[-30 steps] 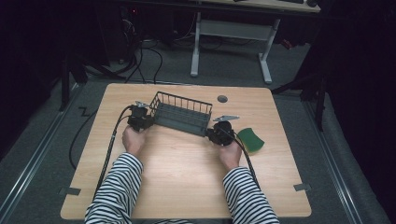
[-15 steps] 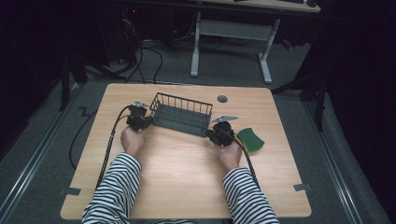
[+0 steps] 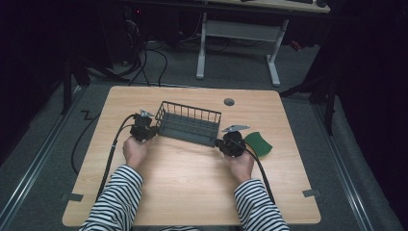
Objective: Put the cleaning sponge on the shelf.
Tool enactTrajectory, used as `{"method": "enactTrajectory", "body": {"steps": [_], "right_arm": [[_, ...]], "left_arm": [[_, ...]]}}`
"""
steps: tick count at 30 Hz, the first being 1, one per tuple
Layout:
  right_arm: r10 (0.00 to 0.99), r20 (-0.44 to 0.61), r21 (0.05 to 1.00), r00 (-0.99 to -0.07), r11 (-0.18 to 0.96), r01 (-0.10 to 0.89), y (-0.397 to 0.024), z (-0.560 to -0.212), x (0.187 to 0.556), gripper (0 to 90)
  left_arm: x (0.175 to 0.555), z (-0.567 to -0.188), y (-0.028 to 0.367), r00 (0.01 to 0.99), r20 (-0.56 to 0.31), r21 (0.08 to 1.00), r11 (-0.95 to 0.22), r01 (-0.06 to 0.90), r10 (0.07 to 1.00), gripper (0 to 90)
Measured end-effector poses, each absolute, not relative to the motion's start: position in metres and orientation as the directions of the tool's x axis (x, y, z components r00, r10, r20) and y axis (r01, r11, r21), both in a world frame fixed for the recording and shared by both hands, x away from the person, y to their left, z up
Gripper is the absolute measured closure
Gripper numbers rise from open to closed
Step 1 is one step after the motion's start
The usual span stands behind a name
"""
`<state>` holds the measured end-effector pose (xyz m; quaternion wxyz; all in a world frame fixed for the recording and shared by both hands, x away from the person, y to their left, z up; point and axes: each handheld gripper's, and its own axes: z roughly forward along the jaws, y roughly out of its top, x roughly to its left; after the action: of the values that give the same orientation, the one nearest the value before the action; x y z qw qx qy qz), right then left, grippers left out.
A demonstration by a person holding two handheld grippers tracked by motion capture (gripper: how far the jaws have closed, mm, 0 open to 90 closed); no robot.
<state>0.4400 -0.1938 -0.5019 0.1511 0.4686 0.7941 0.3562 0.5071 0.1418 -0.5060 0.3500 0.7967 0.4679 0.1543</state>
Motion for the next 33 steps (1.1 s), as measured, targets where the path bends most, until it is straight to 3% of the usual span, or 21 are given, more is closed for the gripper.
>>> {"method": "enactTrajectory", "body": {"steps": [33], "right_arm": [[0.771,0.114,0.716,-0.626,0.373,0.59,-0.203,-0.504,0.333,85.6]], "left_arm": [[0.387,-0.508,0.151,0.547,-0.08,0.715,-0.334,0.614,0.833,86.5]]}}
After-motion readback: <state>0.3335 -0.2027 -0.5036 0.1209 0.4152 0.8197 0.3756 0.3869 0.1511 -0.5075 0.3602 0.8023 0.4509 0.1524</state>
